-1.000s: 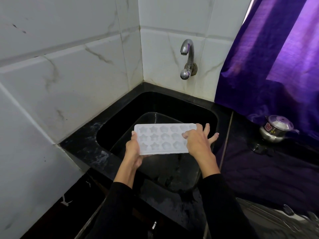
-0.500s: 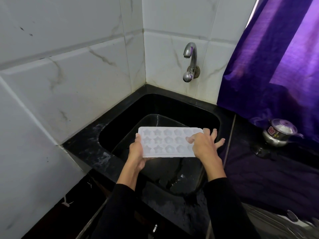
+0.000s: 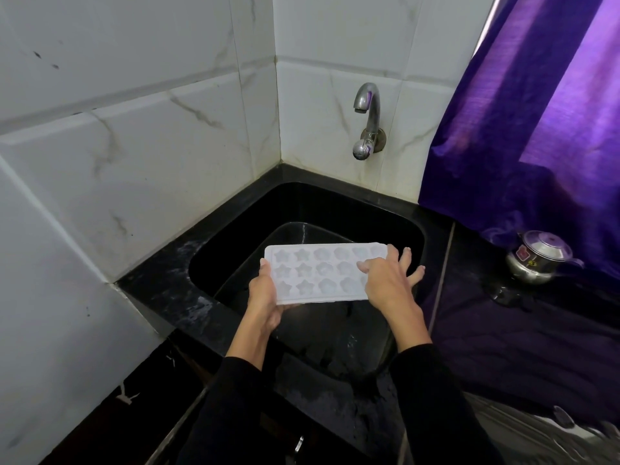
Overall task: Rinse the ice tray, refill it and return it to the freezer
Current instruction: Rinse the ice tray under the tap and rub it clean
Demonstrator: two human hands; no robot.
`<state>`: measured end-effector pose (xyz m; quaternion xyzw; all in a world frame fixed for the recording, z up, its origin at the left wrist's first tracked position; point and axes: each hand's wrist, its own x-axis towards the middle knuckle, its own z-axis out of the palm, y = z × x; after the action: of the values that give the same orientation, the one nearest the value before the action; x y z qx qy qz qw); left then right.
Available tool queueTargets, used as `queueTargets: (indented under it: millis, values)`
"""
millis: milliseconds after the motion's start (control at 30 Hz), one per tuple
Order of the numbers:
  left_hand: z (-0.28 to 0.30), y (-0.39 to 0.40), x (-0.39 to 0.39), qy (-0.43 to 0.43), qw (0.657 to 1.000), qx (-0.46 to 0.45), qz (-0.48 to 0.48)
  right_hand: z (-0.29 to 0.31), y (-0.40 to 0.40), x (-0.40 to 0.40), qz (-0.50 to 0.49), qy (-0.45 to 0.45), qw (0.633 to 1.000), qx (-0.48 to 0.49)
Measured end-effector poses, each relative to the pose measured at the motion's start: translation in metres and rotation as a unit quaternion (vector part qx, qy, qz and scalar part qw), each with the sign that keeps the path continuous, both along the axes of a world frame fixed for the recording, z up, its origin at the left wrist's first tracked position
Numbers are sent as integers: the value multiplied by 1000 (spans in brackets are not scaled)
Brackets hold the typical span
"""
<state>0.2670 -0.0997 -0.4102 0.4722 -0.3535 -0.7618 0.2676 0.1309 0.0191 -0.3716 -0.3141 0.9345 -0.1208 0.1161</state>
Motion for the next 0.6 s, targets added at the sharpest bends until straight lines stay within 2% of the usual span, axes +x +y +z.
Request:
queueTargets:
  millis: [200, 400, 600]
  values:
    - [-1, 1, 3, -4, 1000, -8, -5, 2, -2, -3, -33, -48, 998, 16]
    - [-1, -1, 2, 5, 1000, -1, 3, 0, -2, 4, 4, 12, 1000, 15]
    - [-2, -2, 4, -2, 1000, -4, 0, 2, -4, 5, -1, 0, 1000, 8]
